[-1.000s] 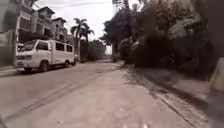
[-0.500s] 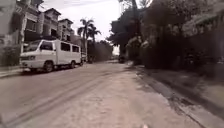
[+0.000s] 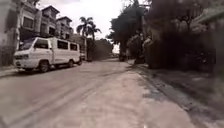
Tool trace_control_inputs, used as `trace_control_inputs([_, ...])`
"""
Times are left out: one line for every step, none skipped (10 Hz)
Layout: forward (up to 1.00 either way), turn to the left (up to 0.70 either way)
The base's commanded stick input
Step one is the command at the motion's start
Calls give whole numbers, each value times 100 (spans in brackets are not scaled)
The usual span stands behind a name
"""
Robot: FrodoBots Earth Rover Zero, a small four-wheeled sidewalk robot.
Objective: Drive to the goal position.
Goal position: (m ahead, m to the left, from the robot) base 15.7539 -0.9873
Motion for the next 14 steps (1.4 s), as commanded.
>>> trace_control_inputs([85, 0])
trace_control_inputs([85, 0])
trace_control_inputs([85, 0])
trace_control_inputs([85, 0])
trace_control_inputs([85, 0])
trace_control_inputs([85, 0])
trace_control_inputs([85, -6])
trace_control_inputs([85, -2])
trace_control_inputs([85, 0])
trace_control_inputs([85, 0])
trace_control_inputs([85, -6])
trace_control_inputs([85, -15])
trace_control_inputs([85, -6])
trace_control_inputs([85, 0])
